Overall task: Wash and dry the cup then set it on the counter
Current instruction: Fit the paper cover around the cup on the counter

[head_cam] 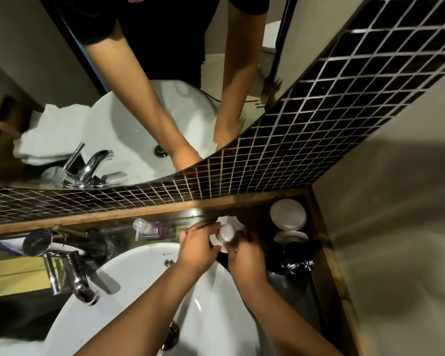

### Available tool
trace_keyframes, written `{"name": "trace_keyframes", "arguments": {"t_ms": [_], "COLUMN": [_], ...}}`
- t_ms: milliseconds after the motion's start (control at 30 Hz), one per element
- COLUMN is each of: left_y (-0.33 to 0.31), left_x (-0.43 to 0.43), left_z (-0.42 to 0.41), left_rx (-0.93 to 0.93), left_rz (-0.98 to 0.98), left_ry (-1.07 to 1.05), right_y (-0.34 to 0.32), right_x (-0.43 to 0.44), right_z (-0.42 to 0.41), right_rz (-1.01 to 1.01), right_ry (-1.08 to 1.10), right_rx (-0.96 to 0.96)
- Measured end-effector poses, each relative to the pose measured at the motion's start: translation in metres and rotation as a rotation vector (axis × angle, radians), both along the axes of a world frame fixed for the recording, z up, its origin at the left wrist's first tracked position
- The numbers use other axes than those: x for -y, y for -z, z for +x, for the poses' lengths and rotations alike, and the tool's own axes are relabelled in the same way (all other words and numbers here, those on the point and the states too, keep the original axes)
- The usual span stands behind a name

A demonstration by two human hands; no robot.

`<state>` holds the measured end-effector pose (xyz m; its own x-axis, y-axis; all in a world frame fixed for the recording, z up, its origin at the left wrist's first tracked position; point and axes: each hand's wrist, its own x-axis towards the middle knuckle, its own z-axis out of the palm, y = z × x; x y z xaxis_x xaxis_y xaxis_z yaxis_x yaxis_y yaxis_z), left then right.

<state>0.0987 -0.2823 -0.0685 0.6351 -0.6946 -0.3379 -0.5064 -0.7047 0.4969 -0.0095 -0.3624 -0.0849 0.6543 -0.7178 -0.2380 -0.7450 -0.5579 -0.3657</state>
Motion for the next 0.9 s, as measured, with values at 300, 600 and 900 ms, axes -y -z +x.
{"name": "trace_keyframes", "arguments": {"t_ms": [300,600,900], "left_y": [0.002,0.013,0.012], "left_x": [-0.008,-0.01,-0.011], "left_z": [0.005,-0.003,-0.001], "left_rx": [0.008,0.013,0.105], "left_rz": [-0.098,-0.252,-0.136], "left_ry": [-0.026,-0.124,-0.065], "right_y": [0.016,0.019,0.017], "right_x": [0.001,0.003,0.0], "right_z": [0.005,0.003,0.005], "right_rz": [0.191,0.247,0.317], "right_ry": [0.074,0.093,0.137], "right_rx": [0.087,0.137,0.143]}}
